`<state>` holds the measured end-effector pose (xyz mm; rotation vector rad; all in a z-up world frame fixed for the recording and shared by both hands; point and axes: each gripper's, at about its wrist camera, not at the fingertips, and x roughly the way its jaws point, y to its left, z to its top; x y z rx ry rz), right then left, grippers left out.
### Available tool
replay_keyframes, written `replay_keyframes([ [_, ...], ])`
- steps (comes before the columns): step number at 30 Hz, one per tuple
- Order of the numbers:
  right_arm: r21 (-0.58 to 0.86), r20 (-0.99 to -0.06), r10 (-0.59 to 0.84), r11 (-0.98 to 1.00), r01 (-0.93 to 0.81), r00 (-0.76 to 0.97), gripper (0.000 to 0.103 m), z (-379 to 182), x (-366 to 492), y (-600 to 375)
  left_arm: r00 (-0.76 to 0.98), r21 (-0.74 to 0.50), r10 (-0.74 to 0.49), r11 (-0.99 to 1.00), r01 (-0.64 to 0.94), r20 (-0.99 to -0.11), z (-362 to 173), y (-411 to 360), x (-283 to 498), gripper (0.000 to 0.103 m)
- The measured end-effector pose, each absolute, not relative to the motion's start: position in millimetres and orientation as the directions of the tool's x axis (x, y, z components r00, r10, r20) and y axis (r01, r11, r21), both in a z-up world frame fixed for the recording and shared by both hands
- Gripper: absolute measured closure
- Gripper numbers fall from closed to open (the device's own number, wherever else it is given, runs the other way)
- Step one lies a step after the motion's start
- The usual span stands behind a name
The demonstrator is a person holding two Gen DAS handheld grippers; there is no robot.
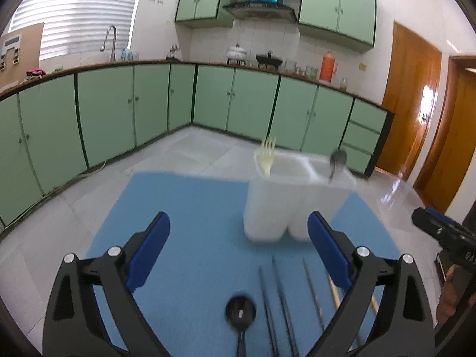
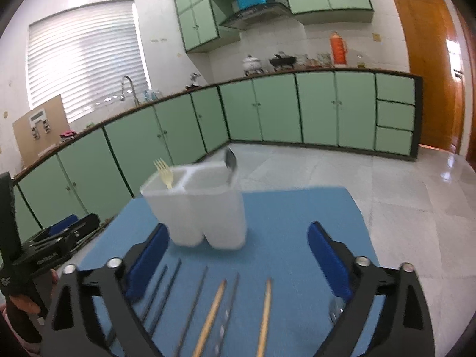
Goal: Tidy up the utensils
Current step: 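Move the left tool to the black spoon while the right tool approaches the clear plastic spoon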
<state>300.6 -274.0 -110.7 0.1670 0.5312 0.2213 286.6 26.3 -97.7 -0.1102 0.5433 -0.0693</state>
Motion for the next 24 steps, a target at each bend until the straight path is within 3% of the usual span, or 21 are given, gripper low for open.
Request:
replay_keyframes([
  [8,0.174,-0.604,0.168,0.982,-0.077,0.779,0.006,-146,271,-294,0.767,-0.097,-0.076,0.995,0.019,-0.638,-137,34,254,0.008],
  [17,0.177,-0.654,0.153,0.983,-0.047,0.741,0.006,-170,252,-321,0.725,-0.083,-0.057,0.997,0.0,-0.687,-159,40,235,0.008],
  [24,0.208,-0.71,0.133,0.978,0.026,0.692,0.025,-185,273,-366,0.714,-0.081,-0.046,0.997,-0.015,-0.699,-168,34,238,0.008],
])
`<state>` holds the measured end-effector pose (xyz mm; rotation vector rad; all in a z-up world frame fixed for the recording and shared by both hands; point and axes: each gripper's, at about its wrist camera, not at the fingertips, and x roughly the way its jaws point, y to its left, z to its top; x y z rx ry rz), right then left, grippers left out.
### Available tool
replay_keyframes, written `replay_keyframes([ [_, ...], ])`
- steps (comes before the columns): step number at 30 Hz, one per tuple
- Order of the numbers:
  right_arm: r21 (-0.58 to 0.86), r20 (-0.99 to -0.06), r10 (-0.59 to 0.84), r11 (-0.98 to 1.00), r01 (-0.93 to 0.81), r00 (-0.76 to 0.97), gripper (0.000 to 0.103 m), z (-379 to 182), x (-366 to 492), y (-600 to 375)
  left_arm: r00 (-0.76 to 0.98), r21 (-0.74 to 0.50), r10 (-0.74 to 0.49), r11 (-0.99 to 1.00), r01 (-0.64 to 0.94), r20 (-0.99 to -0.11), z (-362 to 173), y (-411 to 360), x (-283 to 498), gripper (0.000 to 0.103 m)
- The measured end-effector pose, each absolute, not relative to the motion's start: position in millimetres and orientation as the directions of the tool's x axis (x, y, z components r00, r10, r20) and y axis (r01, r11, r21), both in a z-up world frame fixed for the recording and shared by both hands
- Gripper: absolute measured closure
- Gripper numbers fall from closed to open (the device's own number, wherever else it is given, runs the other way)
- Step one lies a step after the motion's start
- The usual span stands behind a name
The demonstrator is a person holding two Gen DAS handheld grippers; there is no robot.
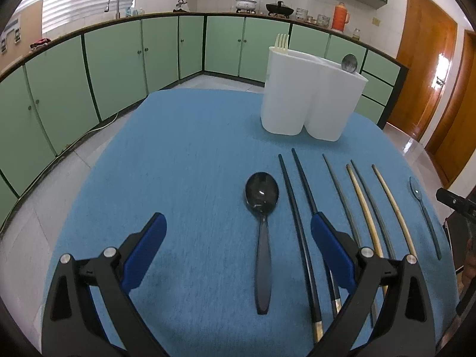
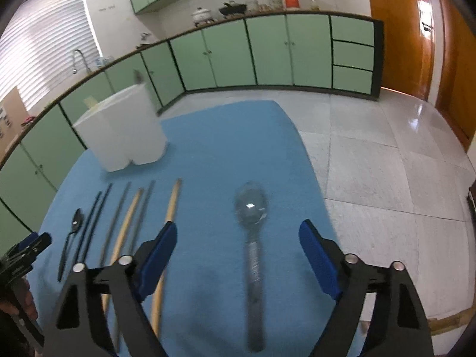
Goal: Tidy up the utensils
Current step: 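Move the left tool to the black spoon while the right tool approaches the clear plastic spoon, then close the left tool on the black spoon while the right tool grasps the clear spoon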
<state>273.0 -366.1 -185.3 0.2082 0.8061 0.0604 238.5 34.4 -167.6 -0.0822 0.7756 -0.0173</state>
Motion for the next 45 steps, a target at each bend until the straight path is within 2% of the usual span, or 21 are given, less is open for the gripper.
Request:
replay_keyframes([
  [4,0.198,-0.738,0.147,0.98,0.003,0.658,0.034,-190,295,-367,0.715,-0.077,-0.04,0.997,-0.019,-0.698,-168,31,245,0.008],
  [21,0.162,-0.808,0.123,0.987,0.016,0.576,0.057,-218,343,-357,0.718,-0.07,-0.041,0.997,-0.011,-0.695,-169,29,270,0.008],
  [24,0.147,-0.812,0.112,0.989,0.016,0.573,0.072,-218,343,-356,0.715,-0.072,-0.046,0.997,-0.006,-0.697,-170,27,277,0.008],
  [32,0.163,-0.805,0.123,0.986,0.017,0.581,0.071,-218,335,-358,0.689,-0.11,-0.072,0.994,-0.011,-0.721,-179,27,304,0.009],
  [33,0.164,-0.804,0.123,0.986,0.017,0.582,0.071,-218,334,-357,0.688,-0.112,-0.072,0.994,-0.014,-0.723,-180,28,305,0.011],
  [36,0.155,-0.803,0.118,0.988,0.014,0.584,0.071,-217,334,-356,0.673,-0.119,-0.084,0.993,-0.006,-0.735,-184,30,311,0.027],
  [39,0.149,-0.803,0.113,0.989,0.014,0.585,0.071,-218,335,-354,0.656,-0.13,-0.1,0.992,0.003,-0.748,-189,30,316,0.031],
  [45,0.143,-0.806,0.109,0.99,0.013,0.582,0.071,-218,336,-353,0.633,-0.138,-0.124,0.99,0.027,-0.764,-193,26,321,0.047],
])
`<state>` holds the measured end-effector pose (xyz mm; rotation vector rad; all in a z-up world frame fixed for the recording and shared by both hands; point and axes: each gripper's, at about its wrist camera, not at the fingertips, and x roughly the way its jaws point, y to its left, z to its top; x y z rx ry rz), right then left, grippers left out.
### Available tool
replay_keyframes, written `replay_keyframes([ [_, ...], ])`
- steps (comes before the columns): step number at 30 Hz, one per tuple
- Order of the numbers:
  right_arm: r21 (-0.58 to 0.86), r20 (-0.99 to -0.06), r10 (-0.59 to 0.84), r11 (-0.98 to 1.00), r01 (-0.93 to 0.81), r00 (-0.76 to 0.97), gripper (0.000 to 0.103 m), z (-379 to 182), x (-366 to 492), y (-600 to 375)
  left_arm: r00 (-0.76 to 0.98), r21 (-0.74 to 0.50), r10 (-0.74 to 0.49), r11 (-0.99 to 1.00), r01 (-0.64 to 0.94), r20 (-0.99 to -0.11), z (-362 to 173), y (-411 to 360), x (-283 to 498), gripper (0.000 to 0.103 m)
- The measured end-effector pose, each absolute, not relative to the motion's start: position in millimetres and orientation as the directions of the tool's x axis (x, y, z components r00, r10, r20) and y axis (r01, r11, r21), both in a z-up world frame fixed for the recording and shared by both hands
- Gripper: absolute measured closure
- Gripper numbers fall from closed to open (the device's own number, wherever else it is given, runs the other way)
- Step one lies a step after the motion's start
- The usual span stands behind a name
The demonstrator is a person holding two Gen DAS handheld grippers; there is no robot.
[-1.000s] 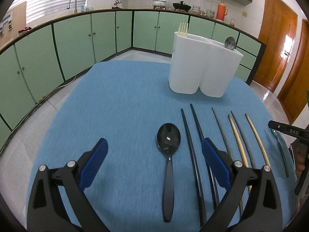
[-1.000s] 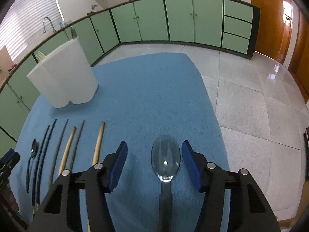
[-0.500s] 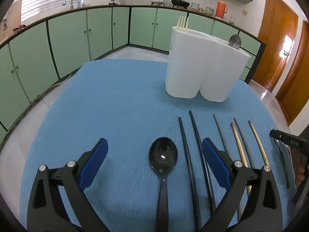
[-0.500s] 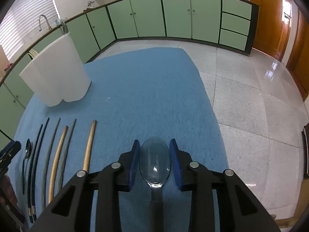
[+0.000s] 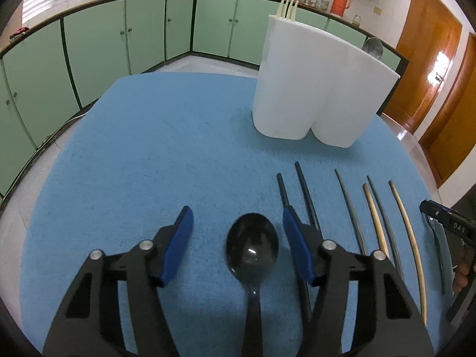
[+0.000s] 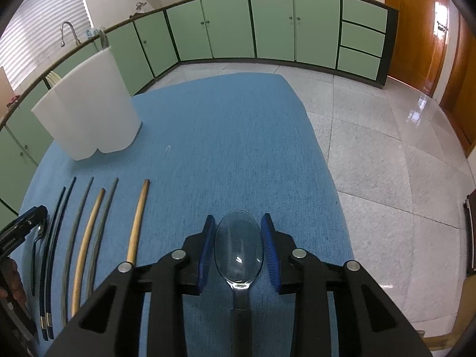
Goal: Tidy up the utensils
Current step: 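Close the left tool on the black spoon while the right tool grasps the clear spoon, then carry the black spoon with the left tool while the right tool carries the clear spoon to the holder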
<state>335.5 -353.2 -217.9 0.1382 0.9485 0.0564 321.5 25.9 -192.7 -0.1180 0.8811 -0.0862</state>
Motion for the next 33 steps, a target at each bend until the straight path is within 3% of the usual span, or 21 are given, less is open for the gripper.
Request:
replay_keyframes([
  [5,0.129,-0.811,0.1,0.992,0.009,0.576,0.071,-216,337,-352,0.616,-0.153,-0.159,0.986,0.063,-0.771,-195,16,321,0.071],
  [15,0.163,-0.786,0.127,0.987,0.005,0.605,0.072,-205,327,-357,0.674,-0.147,-0.164,0.986,0.083,-0.72,-174,12,303,0.071],
  [28,0.295,-0.529,0.276,0.946,-0.131,0.803,0.072,-117,279,-359,0.825,-0.156,-0.188,0.98,0.123,-0.533,-110,18,259,0.071],
  [33,0.289,-0.477,0.293,0.943,-0.168,0.829,0.072,-94,278,-352,0.853,-0.171,-0.195,0.977,0.127,-0.484,-90,16,254,0.071],
])
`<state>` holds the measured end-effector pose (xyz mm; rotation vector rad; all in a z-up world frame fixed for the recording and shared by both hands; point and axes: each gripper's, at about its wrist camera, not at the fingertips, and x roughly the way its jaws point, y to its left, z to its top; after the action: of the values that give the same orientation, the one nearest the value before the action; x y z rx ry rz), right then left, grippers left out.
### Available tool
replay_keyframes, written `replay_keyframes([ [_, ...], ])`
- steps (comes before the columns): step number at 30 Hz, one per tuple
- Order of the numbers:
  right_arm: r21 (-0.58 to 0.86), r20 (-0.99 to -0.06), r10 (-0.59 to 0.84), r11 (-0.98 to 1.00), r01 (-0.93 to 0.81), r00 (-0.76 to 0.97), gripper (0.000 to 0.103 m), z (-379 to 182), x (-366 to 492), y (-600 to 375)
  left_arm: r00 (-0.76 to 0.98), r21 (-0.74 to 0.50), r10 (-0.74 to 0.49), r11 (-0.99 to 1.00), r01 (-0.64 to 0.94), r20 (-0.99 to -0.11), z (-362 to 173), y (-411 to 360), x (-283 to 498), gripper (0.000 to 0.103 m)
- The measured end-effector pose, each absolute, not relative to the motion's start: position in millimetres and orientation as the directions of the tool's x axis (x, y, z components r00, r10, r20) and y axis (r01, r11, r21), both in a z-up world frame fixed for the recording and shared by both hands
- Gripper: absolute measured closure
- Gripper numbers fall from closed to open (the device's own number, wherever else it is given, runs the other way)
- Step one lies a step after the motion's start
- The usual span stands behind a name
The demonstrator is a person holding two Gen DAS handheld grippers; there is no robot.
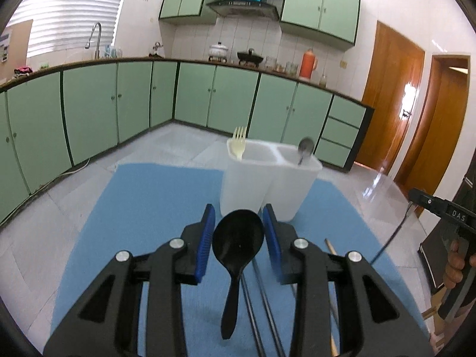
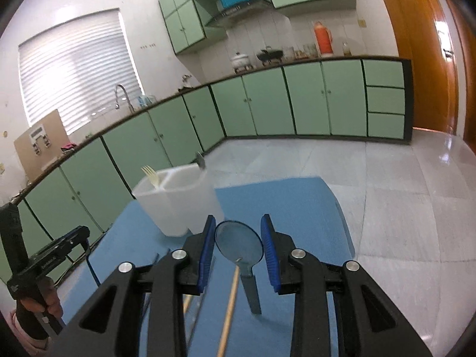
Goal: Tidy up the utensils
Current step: 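Carry the black spoon with the left tool while the right tool carries the clear spoon to the holder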
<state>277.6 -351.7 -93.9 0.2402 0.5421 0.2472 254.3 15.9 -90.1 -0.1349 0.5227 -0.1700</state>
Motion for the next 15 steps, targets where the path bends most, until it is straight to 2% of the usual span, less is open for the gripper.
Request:
replay_keyframes([
  [15,0.268,-0.36,0.392,0.913,-0.308,0.847,0.072,-24,314,-316,0.93,-0.193,-0.22,0.967,0.168,-0.295,-22,10,298,0.071],
])
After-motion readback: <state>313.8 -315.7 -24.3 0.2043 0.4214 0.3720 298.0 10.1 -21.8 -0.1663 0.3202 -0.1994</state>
